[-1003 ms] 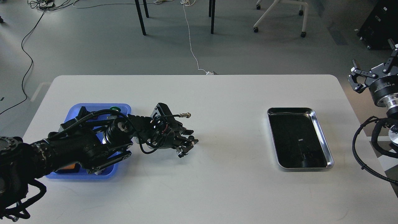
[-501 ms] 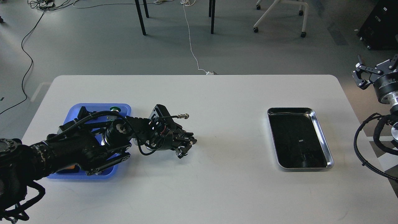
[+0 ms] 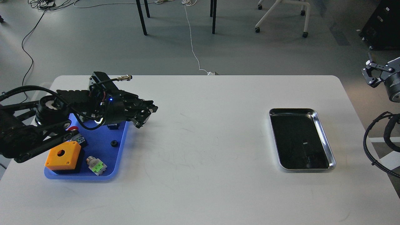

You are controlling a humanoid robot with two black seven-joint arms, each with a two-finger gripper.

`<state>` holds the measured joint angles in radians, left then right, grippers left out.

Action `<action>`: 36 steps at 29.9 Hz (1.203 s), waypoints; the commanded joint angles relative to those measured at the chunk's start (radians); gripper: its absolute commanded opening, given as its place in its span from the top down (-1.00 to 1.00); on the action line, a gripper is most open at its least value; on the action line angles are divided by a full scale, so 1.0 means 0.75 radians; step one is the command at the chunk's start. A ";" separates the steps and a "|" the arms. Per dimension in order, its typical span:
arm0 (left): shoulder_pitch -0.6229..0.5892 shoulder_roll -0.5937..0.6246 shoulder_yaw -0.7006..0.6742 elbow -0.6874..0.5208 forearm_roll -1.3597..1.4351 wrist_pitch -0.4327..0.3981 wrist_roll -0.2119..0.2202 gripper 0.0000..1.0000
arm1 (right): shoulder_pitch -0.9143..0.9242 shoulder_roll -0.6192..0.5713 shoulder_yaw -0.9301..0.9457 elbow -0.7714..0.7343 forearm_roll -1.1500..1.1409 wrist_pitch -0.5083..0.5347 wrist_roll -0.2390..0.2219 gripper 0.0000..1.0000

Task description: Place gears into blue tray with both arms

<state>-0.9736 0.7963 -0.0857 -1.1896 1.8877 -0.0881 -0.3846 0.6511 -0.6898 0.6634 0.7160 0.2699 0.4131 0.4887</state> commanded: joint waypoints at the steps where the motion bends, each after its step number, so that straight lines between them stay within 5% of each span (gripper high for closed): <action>1: 0.018 0.151 0.006 -0.003 -0.026 0.001 -0.082 0.73 | -0.003 -0.001 0.003 0.001 0.000 0.001 0.000 -0.97; 10: 0.222 0.200 0.014 0.079 -0.028 0.097 -0.084 0.70 | -0.001 -0.003 0.003 0.003 0.000 0.001 0.000 -0.97; 22: 0.286 0.041 0.020 0.332 -0.034 0.097 -0.091 0.61 | -0.009 -0.007 -0.003 0.001 0.000 0.008 0.000 -0.97; 24: 0.286 0.041 0.020 0.332 -0.034 0.095 -0.087 0.43 | -0.013 -0.007 -0.005 -0.001 0.000 0.014 0.000 -0.97; 27: 0.286 0.041 0.020 0.336 -0.034 0.095 -0.086 -0.47 | -0.017 -0.009 -0.005 -0.002 0.000 0.038 0.000 -0.97; 36: 0.269 0.061 0.000 0.334 -0.042 0.095 -0.095 -0.60 | -0.046 -0.029 -0.005 0.001 0.000 0.044 0.000 -0.97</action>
<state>-0.7602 0.8346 -0.0685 -0.9372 1.8622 -0.0168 -0.4528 0.6199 -0.6991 0.6588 0.7160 0.2699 0.4454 0.4887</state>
